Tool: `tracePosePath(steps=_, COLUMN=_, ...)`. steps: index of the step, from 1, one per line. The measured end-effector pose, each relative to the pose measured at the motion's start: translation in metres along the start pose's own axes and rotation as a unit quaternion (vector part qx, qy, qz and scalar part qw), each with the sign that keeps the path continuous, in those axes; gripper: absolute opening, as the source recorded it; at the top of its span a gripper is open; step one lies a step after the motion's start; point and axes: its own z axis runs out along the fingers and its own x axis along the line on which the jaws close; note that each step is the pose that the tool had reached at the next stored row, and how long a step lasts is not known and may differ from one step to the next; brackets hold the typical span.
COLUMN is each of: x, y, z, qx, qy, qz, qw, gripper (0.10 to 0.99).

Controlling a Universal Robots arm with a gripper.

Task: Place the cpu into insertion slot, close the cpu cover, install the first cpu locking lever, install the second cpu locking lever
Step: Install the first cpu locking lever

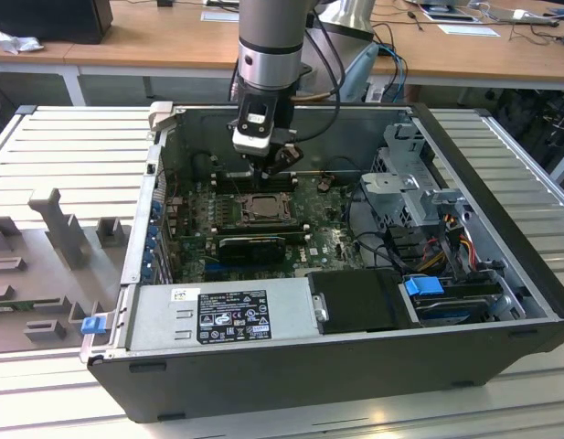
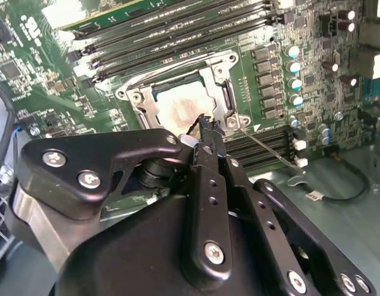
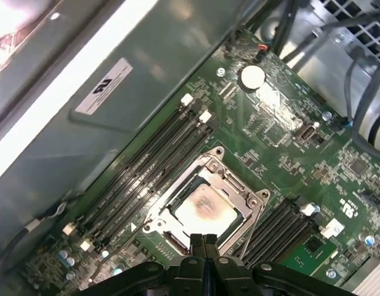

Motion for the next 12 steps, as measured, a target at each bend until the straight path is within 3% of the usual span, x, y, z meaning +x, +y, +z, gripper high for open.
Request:
tracePosePath(steps=9, x=0.0, y=0.0, z=0.0, qx=0.0008, qy=-0.0005, qz=-0.05, qw=0.9988, gripper=0.106)
tracePosePath(steps=12, x=0.0, y=0.0, z=0.0, qx=0.0012, qy=-0.0007, qz=-0.069, qw=0.9976, gripper=0.106)
